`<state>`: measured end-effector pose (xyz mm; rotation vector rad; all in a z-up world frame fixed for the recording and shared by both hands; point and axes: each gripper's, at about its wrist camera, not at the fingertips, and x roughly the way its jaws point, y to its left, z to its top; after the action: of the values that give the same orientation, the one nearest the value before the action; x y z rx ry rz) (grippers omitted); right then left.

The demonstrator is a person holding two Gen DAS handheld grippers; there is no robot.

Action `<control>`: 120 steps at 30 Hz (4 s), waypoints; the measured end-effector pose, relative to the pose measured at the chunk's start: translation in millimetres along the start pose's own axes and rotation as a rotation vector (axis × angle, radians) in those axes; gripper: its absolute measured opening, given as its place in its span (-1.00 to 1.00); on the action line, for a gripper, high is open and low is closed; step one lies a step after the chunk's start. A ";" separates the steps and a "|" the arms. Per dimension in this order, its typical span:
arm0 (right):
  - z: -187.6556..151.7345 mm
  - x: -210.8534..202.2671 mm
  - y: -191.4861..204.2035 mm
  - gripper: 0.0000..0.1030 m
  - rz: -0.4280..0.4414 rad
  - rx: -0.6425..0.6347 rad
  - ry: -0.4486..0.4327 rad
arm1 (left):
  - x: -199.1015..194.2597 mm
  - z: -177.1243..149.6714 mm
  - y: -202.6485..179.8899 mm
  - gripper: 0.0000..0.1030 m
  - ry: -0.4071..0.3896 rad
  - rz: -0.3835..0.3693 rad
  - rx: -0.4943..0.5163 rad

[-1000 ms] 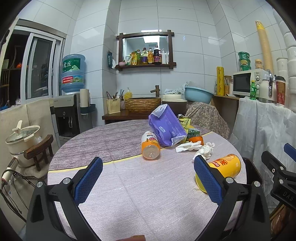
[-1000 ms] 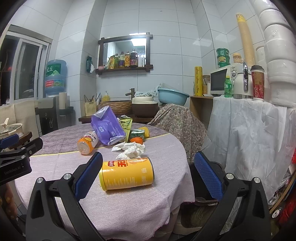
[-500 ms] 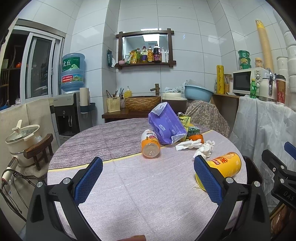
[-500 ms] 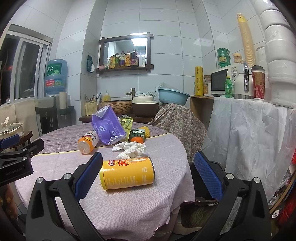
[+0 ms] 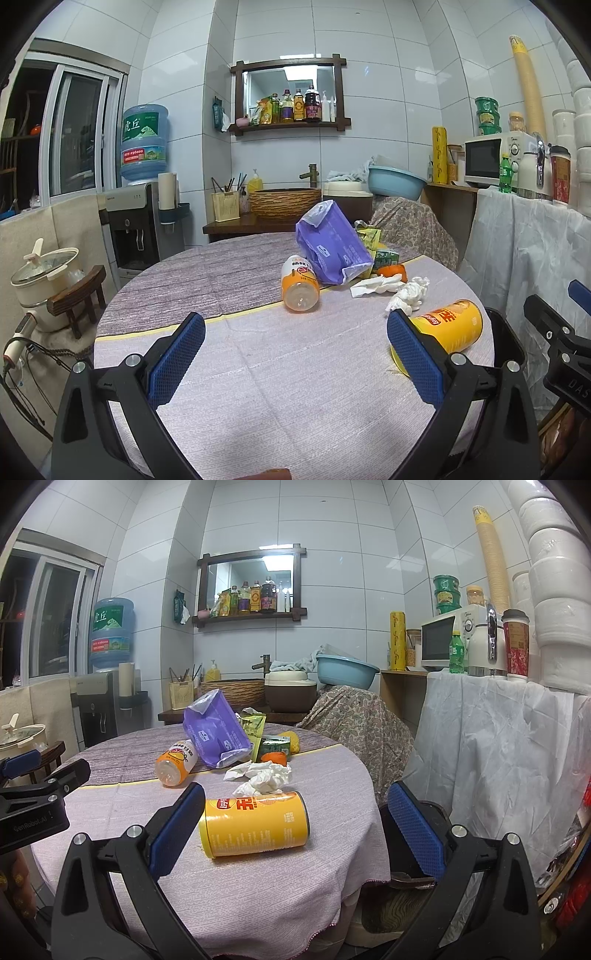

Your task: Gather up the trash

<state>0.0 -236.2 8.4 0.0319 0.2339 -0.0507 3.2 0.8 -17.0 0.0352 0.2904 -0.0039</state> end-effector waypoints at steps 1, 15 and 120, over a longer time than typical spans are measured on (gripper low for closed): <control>0.0 0.0 -0.1 0.90 0.001 0.000 0.000 | 0.1 0.1 0.0 0.90 0.001 0.000 -0.001; -1.5 0.9 0.7 0.90 0.003 -0.004 0.005 | 0.1 -1.1 -0.3 0.90 0.004 0.000 0.002; 12.4 156.6 14.8 0.36 0.625 -0.258 0.259 | 269.7 121.0 30.8 -0.71 0.316 -0.498 0.040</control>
<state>155.8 -229.2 -15.5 -0.1465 0.4783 0.6090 296.6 27.7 22.8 0.0027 0.6089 -0.5022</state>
